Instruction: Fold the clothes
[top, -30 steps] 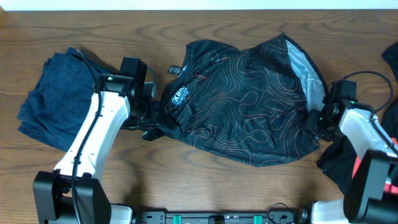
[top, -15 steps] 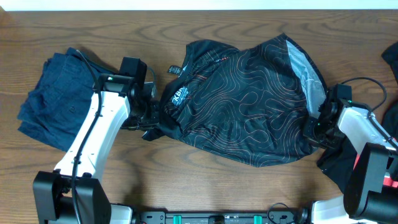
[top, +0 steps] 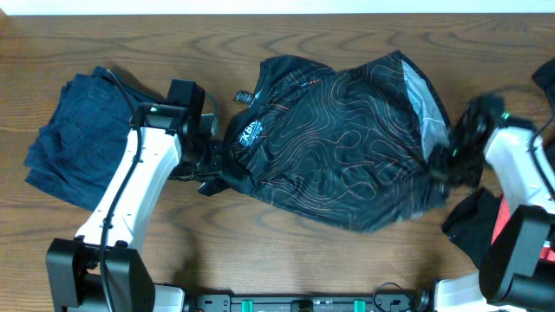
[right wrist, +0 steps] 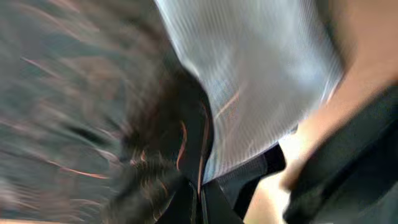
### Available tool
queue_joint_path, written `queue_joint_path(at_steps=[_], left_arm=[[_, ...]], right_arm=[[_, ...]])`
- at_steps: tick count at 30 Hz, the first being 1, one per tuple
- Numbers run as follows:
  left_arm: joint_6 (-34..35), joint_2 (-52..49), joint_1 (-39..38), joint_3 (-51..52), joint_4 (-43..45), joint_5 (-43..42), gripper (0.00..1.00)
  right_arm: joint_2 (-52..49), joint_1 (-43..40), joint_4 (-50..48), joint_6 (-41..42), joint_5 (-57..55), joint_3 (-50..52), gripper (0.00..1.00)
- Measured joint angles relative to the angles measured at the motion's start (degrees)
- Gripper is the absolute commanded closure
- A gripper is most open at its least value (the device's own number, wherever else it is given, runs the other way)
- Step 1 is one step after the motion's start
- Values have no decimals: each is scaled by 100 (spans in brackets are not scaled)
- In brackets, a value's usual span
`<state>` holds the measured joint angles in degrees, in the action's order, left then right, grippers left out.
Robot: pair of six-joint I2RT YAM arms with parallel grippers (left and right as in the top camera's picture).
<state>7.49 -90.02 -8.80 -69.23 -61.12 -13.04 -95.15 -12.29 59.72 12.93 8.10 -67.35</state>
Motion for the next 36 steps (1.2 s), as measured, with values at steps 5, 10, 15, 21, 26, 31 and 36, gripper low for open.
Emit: queue_joint_path(at_steps=[5, 10, 15, 21, 26, 31, 36], left_arm=[[0, 0, 0, 0, 9, -4, 94], [0, 0, 0, 0, 9, -4, 94], [0, 0, 0, 0, 7, -4, 94], [0, 0, 0, 0, 4, -7, 94], [0, 0, 0, 0, 9, -7, 94], [0, 0, 0, 0, 15, -4, 94], [0, 0, 0, 0, 17, -4, 94]], right_arm=[[96, 0, -990, 107, -83, -850, 99], [33, 0, -1797, 245, -151, -881, 91], [-391, 0, -1941, 286, -173, -881, 99], [-535, 9, -1145, 291, -227, -876, 88], [-511, -26, -413, 293, -824, -863, 76], [-511, -42, -787, 302, -1394, -505, 61], [-658, -55, -1672, 299, -1495, 273, 44]])
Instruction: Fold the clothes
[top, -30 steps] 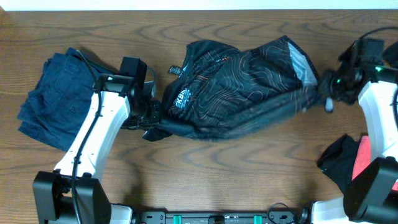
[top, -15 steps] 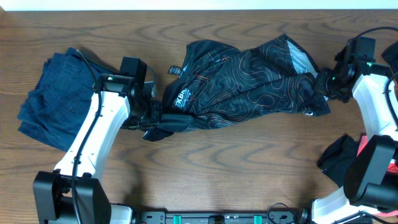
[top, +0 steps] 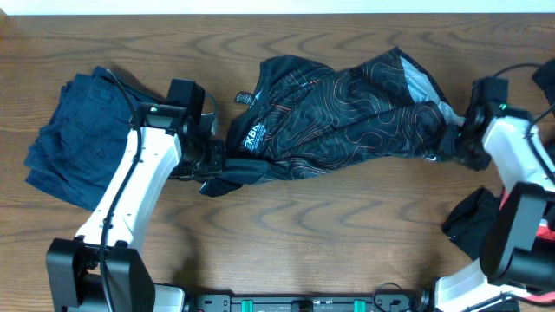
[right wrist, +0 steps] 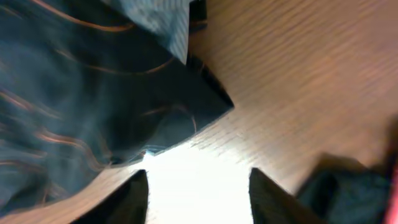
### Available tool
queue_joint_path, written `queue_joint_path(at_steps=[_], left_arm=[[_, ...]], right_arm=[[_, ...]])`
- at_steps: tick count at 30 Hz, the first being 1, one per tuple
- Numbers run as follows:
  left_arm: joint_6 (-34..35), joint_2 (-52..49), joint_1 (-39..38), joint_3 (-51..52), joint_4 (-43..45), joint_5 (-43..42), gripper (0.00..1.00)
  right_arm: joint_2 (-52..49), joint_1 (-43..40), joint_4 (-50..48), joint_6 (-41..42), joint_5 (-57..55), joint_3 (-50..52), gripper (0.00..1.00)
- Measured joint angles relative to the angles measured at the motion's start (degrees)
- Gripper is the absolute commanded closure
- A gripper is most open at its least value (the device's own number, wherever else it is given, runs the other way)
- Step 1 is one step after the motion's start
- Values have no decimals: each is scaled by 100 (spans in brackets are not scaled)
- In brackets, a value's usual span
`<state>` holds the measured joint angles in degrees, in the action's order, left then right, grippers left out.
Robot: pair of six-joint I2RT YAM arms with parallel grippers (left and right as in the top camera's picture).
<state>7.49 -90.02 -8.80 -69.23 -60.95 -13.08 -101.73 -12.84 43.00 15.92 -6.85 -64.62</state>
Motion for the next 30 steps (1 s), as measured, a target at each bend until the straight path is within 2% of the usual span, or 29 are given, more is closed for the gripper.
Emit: queue_joint_path(at_steps=[5, 7, 11, 12, 13, 19, 26, 30], left_arm=[[0, 0, 0, 0, 0, 0, 94], [0, 0, 0, 0, 7, 2, 94], [0, 0, 0, 0, 4, 0, 94], [0, 0, 0, 0, 7, 0, 94], [0, 0, 0, 0, 7, 0, 94], [0, 0, 0, 0, 7, 0, 94], [0, 0, 0, 0, 11, 0, 94], [0, 0, 0, 0, 11, 0, 94]], right_arm=[[-348, -11, -894, -9, -44, 393, 44], [-380, -11, -1119, -13, -9, 400, 51], [-444, -11, -1355, -31, 138, 398, 82], [-450, -11, -1368, -7, 164, 398, 94], [-450, -11, -1373, -24, 186, 398, 99], [-433, -11, -1034, -9, 203, 348, 99], [138, -11, 1602, -9, 223, -238, 99], [835, -11, 1731, -72, 205, -949, 99]])
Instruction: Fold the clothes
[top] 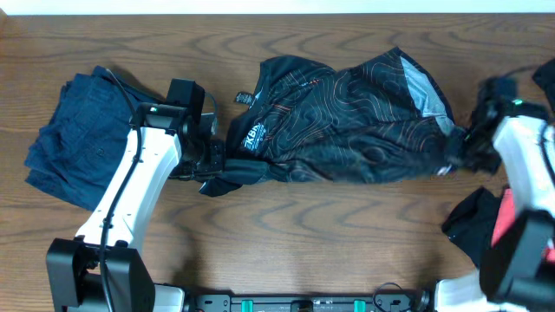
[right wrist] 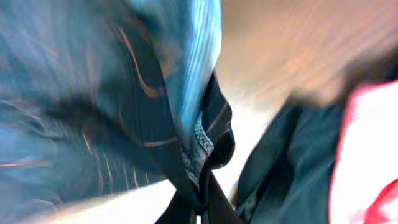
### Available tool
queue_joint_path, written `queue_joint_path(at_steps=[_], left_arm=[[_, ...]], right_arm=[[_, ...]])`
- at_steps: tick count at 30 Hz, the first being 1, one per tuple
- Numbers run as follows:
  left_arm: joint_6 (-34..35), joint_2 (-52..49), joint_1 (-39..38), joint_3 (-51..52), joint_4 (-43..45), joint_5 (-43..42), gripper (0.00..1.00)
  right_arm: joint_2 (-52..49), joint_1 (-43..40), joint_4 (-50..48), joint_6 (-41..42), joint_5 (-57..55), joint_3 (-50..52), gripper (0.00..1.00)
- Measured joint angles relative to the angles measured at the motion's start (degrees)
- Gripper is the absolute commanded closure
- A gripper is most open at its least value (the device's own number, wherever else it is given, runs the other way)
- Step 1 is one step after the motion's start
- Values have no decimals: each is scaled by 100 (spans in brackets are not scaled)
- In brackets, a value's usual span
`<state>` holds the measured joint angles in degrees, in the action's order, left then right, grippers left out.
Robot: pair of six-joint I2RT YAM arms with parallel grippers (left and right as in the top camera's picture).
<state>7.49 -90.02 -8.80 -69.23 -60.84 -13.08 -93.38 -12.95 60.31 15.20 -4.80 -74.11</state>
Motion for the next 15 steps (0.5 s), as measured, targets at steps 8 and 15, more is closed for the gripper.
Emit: queue_joint_path(at_steps=[8, 15], left_arm=[[0, 0, 0, 0, 0, -2, 94], [0, 0, 0, 0, 0, -2, 94]], right_arm=[[105, 0, 181, -63, -17, -243, 99], [39, -2, 1250, -138, -26, -210, 99]])
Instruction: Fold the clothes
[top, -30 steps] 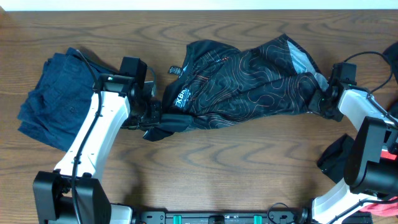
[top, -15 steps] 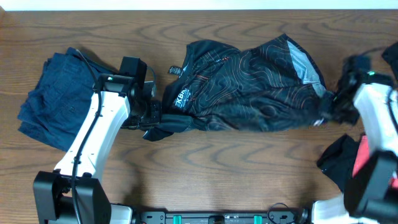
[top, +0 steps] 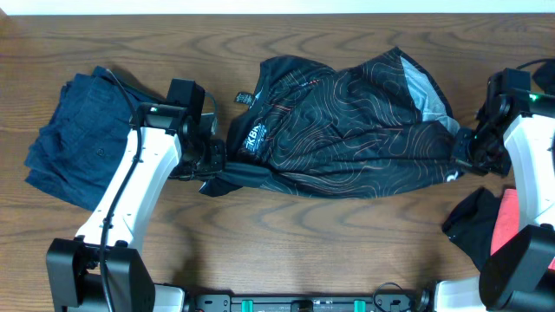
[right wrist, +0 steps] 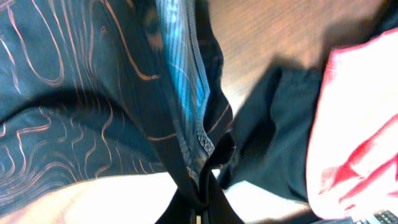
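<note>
A dark garment with thin orange contour lines (top: 347,121) lies stretched across the middle of the table. My left gripper (top: 215,170) is at its bunched near-left corner, shut on the cloth. My right gripper (top: 461,158) is at the garment's right end. The right wrist view shows that gripper (right wrist: 202,210) shut on the hem of the dark garment (right wrist: 93,93), beside a blue-grey lining strip (right wrist: 180,68).
A folded blue denim piece (top: 74,130) lies at the far left, behind my left arm. A heap of black cloth (top: 473,227) and red cloth (top: 507,217) sits at the right near edge, close under my right gripper; the wrist view shows the red cloth (right wrist: 360,124).
My right gripper still pinches the right hem but sits slightly farther right. The garment's near edge now reaches a little closer to the front. The left arm has not moved.
At first the garment was spread wide, its near edge far forward, with both grippers shut on its ends. Then it was a narrower band and my right gripper stood open beside its right corner. After that the right gripper was shut on the hem again, and it holds it now.
</note>
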### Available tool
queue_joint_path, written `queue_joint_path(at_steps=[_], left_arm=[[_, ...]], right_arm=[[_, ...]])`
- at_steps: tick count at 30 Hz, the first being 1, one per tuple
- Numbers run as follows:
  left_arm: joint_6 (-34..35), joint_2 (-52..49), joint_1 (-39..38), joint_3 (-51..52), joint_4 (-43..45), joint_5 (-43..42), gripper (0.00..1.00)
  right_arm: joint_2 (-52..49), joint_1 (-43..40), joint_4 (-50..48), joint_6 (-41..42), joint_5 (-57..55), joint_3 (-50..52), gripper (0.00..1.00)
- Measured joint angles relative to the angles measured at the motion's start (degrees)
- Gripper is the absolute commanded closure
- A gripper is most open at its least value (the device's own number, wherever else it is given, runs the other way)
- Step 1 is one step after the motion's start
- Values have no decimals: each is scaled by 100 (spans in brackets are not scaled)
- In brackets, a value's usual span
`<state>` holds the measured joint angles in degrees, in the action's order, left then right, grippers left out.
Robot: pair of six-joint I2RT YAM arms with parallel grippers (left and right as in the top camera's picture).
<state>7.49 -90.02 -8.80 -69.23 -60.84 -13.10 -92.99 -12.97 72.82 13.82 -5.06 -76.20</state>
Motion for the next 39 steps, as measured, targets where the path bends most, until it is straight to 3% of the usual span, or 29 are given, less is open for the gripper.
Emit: queue_joint_path(at_steps=[9, 12, 14, 17, 19, 23, 30, 39], left_arm=[[0, 0, 0, 0, 0, 2, 94], [0, 0, 0, 0, 33, 4, 94], [0, 0, 0, 0, 81, 4, 94], [0, 0, 0, 0, 90, 2, 94], [0, 0, 0, 0, 90, 4, 94], [0, 0, 0, 0, 90, 2, 94], [0, 0, 0, 0, 90, 0, 94], [0, 0, 0, 0, 92, 4, 94]], right_arm=[[0, -238, 876, -107, -216, 2, 99], [0, -323, -81, -107, -264, 24, 97], [-7, -341, -942, -76, -269, 26, 85], [-48, -343, -1867, 2, -190, 24, 83], [-166, -343, -2330, 125, -94, 17, 68], [-590, -341, -2413, 212, 42, 17, 65], [-1174, -343, -1602, 254, -72, 26, 57], [-1259, -358, -2332, 595, -129, 26, 56]])
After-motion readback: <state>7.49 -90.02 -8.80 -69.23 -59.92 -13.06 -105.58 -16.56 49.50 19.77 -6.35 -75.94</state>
